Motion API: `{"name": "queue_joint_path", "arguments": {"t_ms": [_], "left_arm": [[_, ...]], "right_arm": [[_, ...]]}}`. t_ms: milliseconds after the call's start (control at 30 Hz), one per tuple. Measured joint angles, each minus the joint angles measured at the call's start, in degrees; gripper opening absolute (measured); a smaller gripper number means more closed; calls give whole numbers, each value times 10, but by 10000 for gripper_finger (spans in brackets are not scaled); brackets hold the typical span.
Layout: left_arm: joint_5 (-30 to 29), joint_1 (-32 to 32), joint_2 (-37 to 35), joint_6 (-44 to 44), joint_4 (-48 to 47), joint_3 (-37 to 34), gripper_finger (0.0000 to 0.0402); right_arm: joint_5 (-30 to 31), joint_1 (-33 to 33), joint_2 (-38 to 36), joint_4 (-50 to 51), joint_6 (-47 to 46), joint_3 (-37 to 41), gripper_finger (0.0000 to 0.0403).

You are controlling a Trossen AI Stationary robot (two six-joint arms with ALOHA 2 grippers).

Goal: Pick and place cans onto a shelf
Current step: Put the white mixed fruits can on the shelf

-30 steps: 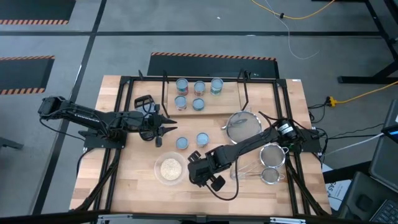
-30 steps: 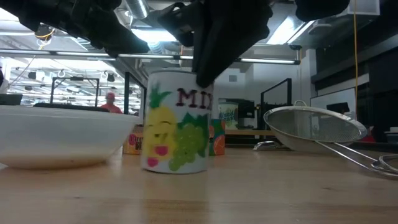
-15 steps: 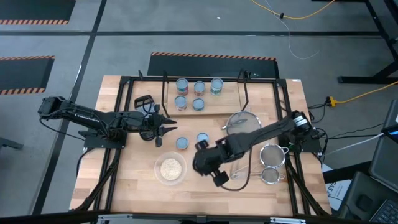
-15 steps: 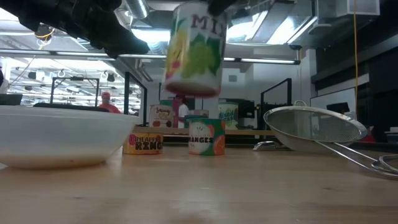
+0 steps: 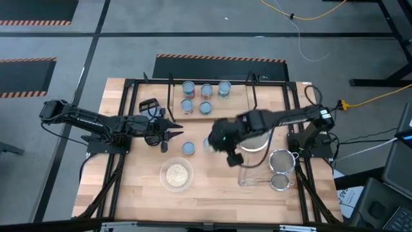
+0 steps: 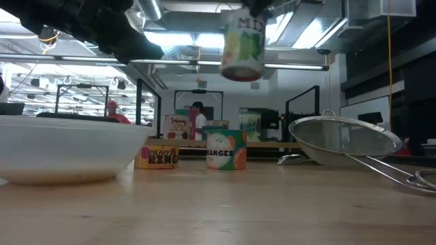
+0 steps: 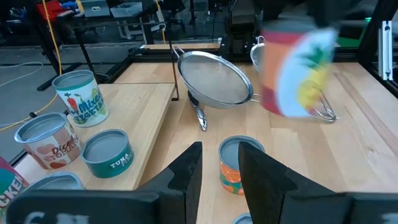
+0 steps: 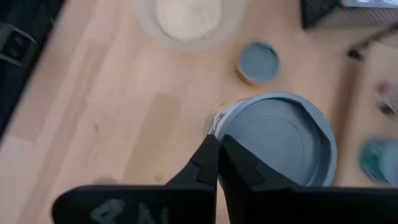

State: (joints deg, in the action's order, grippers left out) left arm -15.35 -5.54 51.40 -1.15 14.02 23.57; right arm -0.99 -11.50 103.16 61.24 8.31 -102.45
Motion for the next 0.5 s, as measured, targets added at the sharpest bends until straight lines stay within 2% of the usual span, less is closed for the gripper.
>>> {"name": "queue_joint_path", "arguments": {"t_ms": [233, 500], "left_arm": [[0, 0, 0, 0, 0, 0, 98], [0, 0, 0, -3, -1, 0, 98]], "right_arm": [[0, 79, -43, 73, 17, 0, 9], [-1, 191, -51, 108, 100, 0, 9]]}}
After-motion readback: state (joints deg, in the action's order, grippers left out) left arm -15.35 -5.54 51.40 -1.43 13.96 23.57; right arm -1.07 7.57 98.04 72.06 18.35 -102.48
